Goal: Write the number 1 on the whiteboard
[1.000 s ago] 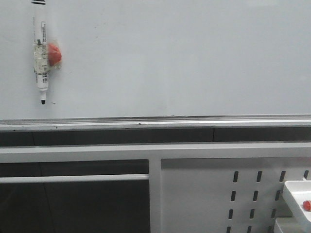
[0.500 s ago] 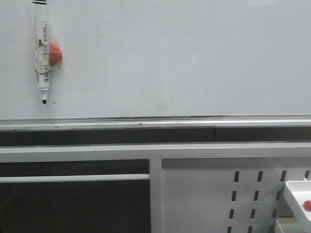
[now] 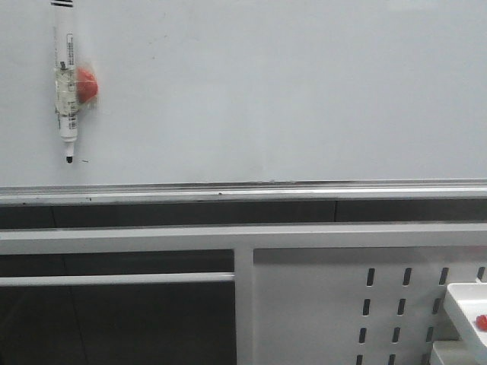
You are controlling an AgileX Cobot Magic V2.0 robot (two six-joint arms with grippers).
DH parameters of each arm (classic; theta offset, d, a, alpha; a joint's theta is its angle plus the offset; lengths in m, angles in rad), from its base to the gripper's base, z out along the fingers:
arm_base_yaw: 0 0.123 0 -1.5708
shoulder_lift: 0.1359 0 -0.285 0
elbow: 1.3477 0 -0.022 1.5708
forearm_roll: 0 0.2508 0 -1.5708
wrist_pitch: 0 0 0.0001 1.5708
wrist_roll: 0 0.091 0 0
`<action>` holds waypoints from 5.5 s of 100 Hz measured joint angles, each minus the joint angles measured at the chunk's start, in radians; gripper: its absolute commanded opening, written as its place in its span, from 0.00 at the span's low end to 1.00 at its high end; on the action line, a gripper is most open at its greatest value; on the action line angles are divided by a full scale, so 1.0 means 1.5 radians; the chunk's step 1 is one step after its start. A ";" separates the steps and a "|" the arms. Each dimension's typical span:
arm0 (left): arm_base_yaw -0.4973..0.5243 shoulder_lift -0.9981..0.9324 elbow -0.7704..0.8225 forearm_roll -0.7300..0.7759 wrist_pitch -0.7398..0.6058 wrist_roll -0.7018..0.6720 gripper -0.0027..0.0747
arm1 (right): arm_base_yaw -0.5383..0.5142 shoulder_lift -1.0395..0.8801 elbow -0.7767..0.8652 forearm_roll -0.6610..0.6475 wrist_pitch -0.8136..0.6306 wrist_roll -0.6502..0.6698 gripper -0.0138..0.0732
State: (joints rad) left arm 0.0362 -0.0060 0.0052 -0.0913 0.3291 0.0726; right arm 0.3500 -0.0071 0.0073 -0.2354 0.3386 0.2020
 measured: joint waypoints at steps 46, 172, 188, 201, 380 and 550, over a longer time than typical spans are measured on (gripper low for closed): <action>0.000 0.000 0.000 -0.257 -0.048 0.000 0.01 | 0.000 0.000 0.000 0.167 -0.299 0.003 0.09; -0.121 0.351 -0.263 -0.376 0.069 0.469 0.45 | 0.000 0.249 -0.261 0.083 -0.033 0.002 0.54; -0.175 0.393 -0.263 -0.400 0.018 0.471 0.45 | 0.000 0.249 -0.261 0.083 -0.035 0.002 0.54; -0.245 0.437 -0.263 -0.409 -0.033 0.481 0.48 | 0.000 0.249 -0.261 0.083 -0.035 0.002 0.54; -0.523 0.882 -0.339 -0.504 -0.573 0.315 0.01 | 0.000 0.249 -0.261 0.082 -0.010 0.002 0.54; -0.746 0.835 -0.543 0.114 -0.070 0.316 0.01 | 0.346 0.540 -0.441 0.372 -0.034 -0.412 0.53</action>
State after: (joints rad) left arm -1.0830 1.2459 -0.8095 0.0802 0.2240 0.5468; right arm 0.8688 0.8034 -0.6537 0.3221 0.2876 -0.4154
